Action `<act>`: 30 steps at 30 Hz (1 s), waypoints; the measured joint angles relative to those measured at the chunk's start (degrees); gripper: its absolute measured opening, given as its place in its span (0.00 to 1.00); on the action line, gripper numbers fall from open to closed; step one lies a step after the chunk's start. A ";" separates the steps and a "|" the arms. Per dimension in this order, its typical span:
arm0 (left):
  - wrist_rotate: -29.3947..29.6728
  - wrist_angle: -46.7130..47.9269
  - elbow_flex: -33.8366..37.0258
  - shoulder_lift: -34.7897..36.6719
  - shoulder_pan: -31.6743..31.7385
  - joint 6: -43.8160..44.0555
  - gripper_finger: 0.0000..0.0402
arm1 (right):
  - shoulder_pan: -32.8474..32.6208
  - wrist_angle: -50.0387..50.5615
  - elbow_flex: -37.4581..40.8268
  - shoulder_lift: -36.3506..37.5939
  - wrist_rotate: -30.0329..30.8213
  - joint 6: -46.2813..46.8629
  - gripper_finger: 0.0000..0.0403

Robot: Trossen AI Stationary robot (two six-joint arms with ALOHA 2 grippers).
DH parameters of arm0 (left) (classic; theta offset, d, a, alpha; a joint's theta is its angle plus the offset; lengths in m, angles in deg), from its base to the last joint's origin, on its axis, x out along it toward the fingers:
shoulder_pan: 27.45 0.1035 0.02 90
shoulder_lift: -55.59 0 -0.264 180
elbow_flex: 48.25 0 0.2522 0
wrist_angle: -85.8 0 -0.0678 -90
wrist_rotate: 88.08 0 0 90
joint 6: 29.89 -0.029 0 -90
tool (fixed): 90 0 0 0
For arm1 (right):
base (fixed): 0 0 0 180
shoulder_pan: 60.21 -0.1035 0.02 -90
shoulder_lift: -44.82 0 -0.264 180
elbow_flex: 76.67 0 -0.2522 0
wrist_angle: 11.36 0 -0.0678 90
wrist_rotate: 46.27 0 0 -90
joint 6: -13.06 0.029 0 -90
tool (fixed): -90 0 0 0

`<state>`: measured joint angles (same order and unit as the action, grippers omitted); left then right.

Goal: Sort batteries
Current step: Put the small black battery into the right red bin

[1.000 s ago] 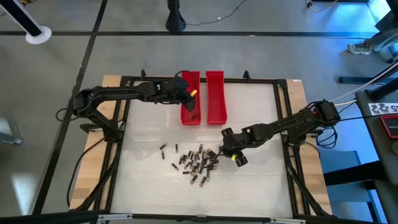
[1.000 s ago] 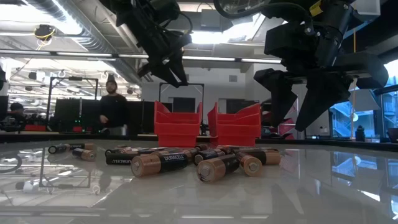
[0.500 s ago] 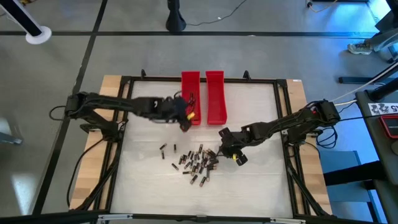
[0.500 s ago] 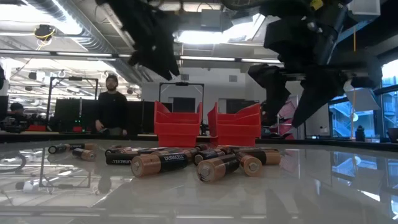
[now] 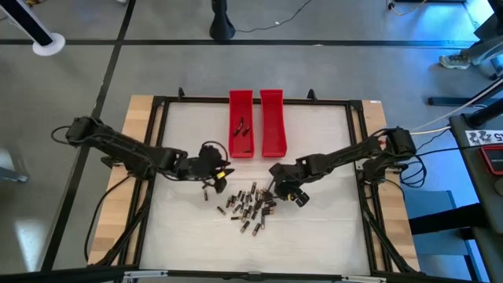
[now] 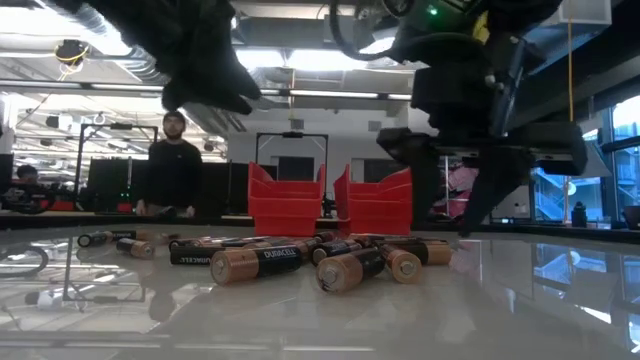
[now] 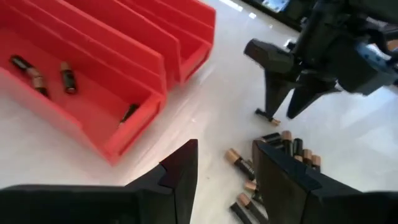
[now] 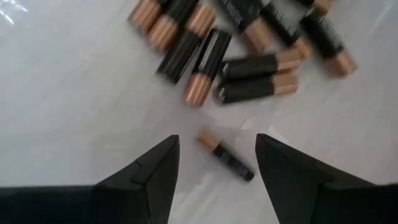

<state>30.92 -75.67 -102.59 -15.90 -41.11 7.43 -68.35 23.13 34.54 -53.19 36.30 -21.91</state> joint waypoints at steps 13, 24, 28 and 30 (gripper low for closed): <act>0.23 -5.13 5.61 0.04 -0.63 3.16 0.35 | 3.63 9.91 -5.57 -7.87 -2.21 0.15 0.37; 0.20 -7.44 5.61 0.04 -1.01 0.59 0.35 | 4.09 9.95 -5.48 -8.35 -3.15 11.64 0.05; 0.22 -9.61 5.61 0.04 -1.17 -2.16 0.35 | 3.88 10.06 -5.50 -8.29 -1.96 16.83 0.05; 0.21 -10.74 5.61 0.04 -1.66 -3.26 0.35 | 3.27 10.24 -5.49 -7.77 -0.21 18.22 0.06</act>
<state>31.13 -86.41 -96.99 -15.85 -42.77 4.17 -65.09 33.36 29.05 -60.97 36.09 -3.69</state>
